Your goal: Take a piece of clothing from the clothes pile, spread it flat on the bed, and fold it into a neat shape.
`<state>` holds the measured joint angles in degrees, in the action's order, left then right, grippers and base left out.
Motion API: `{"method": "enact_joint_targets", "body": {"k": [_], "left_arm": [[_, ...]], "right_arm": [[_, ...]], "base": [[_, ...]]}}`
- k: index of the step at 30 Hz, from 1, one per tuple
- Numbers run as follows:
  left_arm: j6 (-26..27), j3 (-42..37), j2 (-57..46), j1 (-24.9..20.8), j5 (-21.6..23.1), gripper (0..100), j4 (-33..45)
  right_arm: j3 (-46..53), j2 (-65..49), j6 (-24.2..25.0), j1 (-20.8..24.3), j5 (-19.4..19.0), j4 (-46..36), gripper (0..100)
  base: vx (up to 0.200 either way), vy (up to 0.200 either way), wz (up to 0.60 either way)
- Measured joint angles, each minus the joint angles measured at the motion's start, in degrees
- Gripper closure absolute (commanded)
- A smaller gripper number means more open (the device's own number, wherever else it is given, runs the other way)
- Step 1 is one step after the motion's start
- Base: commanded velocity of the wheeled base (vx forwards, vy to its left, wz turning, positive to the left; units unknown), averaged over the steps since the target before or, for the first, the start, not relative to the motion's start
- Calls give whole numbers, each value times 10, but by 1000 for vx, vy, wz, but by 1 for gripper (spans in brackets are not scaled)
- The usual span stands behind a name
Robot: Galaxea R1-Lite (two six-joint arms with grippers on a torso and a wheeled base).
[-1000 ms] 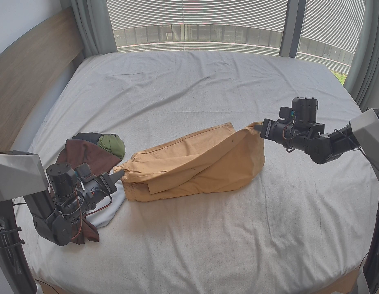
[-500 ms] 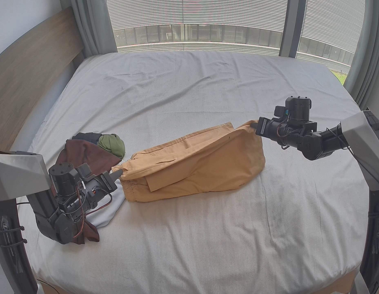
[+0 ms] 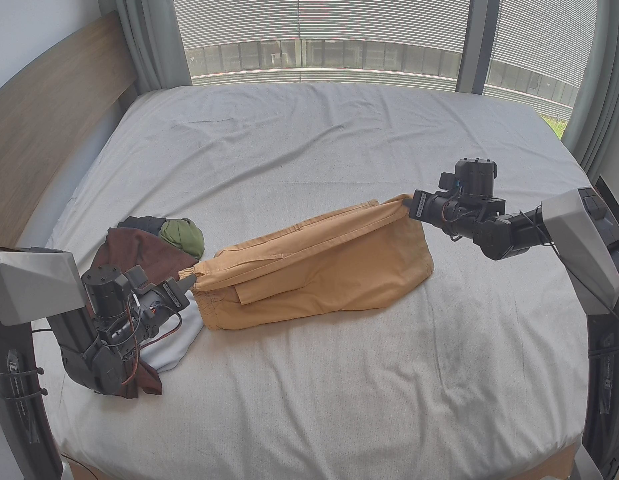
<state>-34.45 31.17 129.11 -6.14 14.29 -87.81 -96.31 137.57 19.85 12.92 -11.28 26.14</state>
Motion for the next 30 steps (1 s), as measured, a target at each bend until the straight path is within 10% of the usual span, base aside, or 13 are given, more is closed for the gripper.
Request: {"method": "enact_joint_targets", "body": {"k": [14,15,16,30], "left_arm": [[-1,27,32,0,-9,100,-2],[-1,28,33,0,-9,0,-2],[-1,30,34,1,-9,0,-1],[-2,61,42,16,-36,0,-4]], "right_arm": [[-60,40,0,0,0,0,100],[-64,43,0,0,0,0,100],[-68,47,0,0,0,0,0],[-128,75,34,4,5,4,0]], "base": [[0,0,0],[0,0,0],[0,0,0],[0,0,0]]}}
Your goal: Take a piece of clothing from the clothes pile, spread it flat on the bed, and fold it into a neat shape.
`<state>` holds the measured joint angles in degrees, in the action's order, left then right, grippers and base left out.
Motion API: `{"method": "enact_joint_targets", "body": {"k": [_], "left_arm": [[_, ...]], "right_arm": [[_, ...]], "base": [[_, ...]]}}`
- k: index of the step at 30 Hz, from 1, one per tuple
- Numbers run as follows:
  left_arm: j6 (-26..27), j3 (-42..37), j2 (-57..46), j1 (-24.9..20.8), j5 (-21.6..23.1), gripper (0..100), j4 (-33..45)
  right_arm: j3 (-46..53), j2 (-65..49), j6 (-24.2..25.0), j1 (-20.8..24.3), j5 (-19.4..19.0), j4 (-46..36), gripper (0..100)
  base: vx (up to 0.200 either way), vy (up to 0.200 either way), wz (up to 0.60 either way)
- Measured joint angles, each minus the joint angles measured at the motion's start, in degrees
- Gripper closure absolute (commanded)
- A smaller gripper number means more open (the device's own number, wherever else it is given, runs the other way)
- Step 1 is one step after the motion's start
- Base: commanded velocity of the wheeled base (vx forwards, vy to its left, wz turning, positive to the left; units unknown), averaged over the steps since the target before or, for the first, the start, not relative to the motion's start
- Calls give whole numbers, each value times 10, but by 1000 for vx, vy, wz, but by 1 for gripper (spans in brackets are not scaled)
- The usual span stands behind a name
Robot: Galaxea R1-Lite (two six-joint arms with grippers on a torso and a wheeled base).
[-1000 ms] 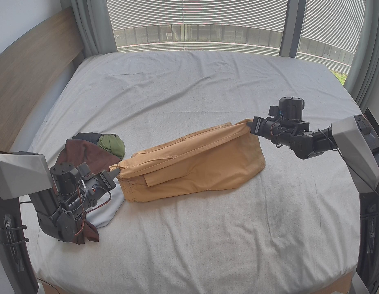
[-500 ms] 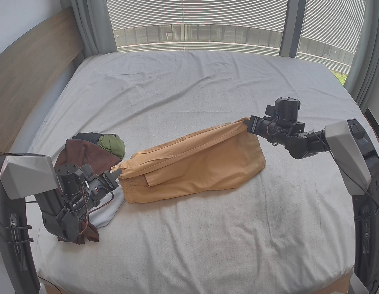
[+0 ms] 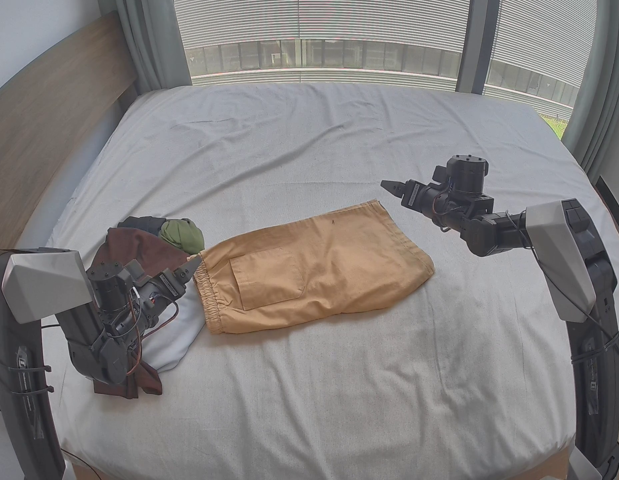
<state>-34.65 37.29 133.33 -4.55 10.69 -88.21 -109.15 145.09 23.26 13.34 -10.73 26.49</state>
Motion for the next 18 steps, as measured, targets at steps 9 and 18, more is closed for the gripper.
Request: {"method": "enact_joint_targets", "body": {"k": [9,18], "left_arm": [[0,-4,-8,-4,1,0,-1],[0,-38,-49,-27,22,0,-2]], "right_arm": [[113,-47,14,10,2,1,0],[313,-132,38,30,-24,61,0]], "base": [[0,0,0],[0,0,0]]}}
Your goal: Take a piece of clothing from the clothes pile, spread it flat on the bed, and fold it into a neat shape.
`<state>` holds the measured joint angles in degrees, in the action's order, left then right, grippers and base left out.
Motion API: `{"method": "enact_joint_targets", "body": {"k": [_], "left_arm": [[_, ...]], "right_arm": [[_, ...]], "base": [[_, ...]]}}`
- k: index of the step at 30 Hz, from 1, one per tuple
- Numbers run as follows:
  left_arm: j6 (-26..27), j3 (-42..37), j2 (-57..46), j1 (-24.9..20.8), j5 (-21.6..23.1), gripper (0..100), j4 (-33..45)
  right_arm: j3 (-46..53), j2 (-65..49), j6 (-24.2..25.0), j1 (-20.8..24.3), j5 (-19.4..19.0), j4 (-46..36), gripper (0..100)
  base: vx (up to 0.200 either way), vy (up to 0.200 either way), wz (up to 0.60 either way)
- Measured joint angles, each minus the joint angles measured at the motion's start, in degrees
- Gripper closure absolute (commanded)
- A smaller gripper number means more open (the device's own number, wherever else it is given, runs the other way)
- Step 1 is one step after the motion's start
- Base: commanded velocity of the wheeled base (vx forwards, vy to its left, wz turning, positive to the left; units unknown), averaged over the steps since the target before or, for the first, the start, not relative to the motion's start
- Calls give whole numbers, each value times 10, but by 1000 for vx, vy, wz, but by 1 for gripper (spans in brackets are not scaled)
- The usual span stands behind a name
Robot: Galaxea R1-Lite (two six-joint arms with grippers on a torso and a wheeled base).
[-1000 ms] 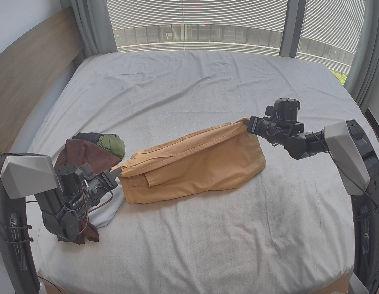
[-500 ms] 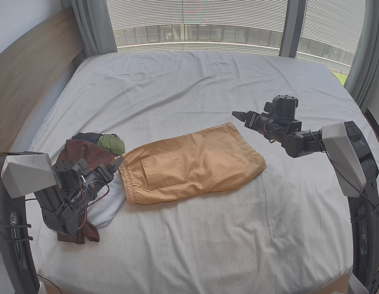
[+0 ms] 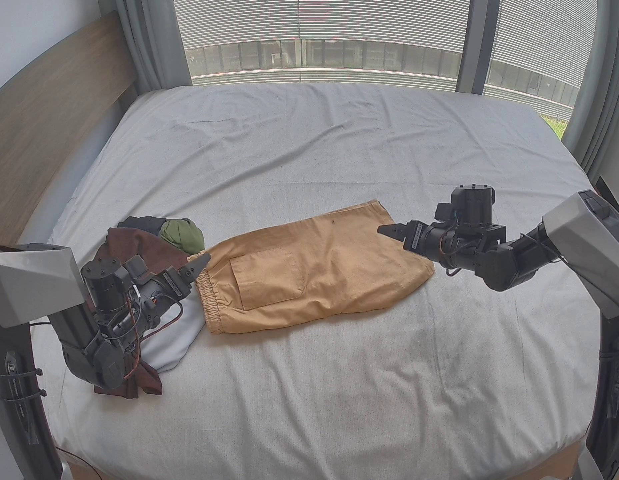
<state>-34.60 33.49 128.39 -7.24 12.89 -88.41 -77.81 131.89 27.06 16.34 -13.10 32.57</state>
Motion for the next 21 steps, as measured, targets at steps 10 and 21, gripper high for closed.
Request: {"method": "enact_joint_targets", "body": {"k": [10,21], "left_arm": [[5,-47,-34,-34,19,0,-1],[7,-55,-41,-41,20,0,-1]], "right_arm": [[136,-39,13,16,15,50,0],[151,-3,19,25,23,52,0]], "base": [[0,0,0],[0,0,0]]}}
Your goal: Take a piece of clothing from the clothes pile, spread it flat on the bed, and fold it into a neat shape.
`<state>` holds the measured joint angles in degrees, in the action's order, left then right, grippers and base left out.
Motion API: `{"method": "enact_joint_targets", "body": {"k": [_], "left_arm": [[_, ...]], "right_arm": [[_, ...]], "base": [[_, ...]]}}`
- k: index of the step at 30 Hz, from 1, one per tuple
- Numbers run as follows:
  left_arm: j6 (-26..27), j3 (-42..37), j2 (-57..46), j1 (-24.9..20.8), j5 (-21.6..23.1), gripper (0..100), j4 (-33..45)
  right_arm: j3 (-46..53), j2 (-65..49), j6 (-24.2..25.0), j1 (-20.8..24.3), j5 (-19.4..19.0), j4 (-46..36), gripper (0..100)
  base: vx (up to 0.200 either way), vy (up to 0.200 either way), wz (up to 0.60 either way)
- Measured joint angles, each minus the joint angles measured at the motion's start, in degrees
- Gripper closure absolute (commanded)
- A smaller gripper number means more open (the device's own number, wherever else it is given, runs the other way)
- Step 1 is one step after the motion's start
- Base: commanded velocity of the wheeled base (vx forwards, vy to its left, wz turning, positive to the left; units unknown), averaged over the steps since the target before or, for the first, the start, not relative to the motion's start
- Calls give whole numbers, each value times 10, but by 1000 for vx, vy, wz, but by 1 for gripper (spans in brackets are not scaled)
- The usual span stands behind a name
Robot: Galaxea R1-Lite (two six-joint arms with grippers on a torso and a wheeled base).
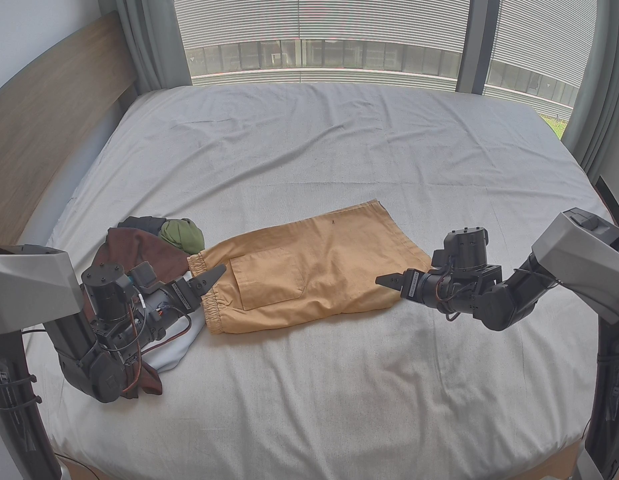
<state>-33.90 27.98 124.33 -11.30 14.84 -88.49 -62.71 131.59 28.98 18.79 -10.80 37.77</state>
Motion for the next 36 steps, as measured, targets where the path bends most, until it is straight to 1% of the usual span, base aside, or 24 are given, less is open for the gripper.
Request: {"method": "enact_joint_targets", "body": {"k": [5,10,18,25,29,36], "left_arm": [[0,-1,0,0,0,0,0],[0,-1,1,0,0,0,0],[0,-2,3,2,0,0,0],[0,-1,5,4,1,0,0],[0,-1,6,5,2,0,0],[-1,0,9,7,3,0,0]], "right_arm": [[-7,21,10,0,2,0,0],[-22,46,15,0,20,0,0],[-70,89,44,1,28,-4,0],[-111,120,49,1,32,-5,0],[-143,138,68,8,40,-6,0],[-206,164,101,24,42,-22,0]], "base": [[0,0,0],[0,0,0],[0,0,0],[0,0,0],[0,0,0],[0,0,0]]}}
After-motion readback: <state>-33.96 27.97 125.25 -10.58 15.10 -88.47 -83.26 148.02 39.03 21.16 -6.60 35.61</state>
